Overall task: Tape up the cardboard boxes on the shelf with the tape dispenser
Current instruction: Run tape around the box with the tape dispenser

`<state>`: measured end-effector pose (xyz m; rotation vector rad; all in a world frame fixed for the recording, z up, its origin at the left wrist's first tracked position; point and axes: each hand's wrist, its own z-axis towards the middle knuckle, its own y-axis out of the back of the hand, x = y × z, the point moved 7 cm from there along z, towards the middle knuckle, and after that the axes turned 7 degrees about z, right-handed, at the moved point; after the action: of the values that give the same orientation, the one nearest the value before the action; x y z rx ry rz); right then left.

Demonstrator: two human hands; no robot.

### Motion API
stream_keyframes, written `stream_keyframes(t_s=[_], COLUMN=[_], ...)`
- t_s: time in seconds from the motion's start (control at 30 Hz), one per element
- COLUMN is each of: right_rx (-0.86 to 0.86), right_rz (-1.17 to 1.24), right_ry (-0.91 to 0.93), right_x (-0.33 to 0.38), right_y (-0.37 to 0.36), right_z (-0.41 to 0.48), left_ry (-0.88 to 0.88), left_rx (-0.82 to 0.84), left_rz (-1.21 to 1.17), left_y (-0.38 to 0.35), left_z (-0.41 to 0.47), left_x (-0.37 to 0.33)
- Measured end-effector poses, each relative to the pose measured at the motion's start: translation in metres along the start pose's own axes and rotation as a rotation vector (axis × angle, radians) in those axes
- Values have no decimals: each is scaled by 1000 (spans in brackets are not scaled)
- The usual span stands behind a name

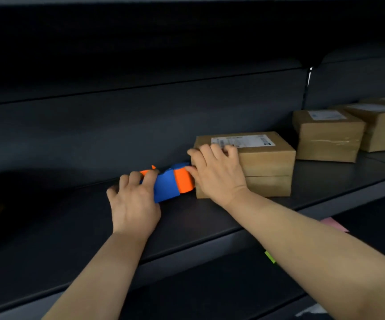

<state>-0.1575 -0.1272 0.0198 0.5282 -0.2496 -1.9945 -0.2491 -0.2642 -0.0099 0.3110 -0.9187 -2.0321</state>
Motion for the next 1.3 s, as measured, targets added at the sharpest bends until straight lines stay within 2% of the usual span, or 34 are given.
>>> stream_keyframes(t_s=[0.17,0.33,0.53,0.67,0.73,0.87,0.93,1.0,1.07,1.13,1.2,1.3], right_rx=[32,23,9,47,108,459,480,456,515,595,634,730], right_rz=[37,50,112,167,222,189,216,358,495,443,346,335], right_ry=[21,-166,-207,-321,-326,-328,-292,-285,-347,-339,-299,-301], right_x=[-21,-92,-97,-84,-55,-8,-11,-22,-32,-32,-28,-23], right_y=[21,28,29,41,33,-2,-1,15,27,29,27,21], right_z=[-8,-29,-35,-17,5,27,28,27,28,30,32,27], left_ry=[-1,-11,-12,-18,-27,-7,-20,-139,-285,-349,-343,-320], left_rx=[33,10,6,-6,-2,40,29,-15,-62,-78,-72,-59], left_rz=[-34,-23,-26,-20,-34,-82,-134,-196,-250,-281,-299,-299], left_y=[0,-2,0,3,2,0,2,8,16,20,19,18], left_z=[-1,0,-1,-1,0,-1,-1,-3,-5,-7,-8,-8], left_x=[2,0,0,-3,-2,3,3,-7,-19,-25,-24,-21])
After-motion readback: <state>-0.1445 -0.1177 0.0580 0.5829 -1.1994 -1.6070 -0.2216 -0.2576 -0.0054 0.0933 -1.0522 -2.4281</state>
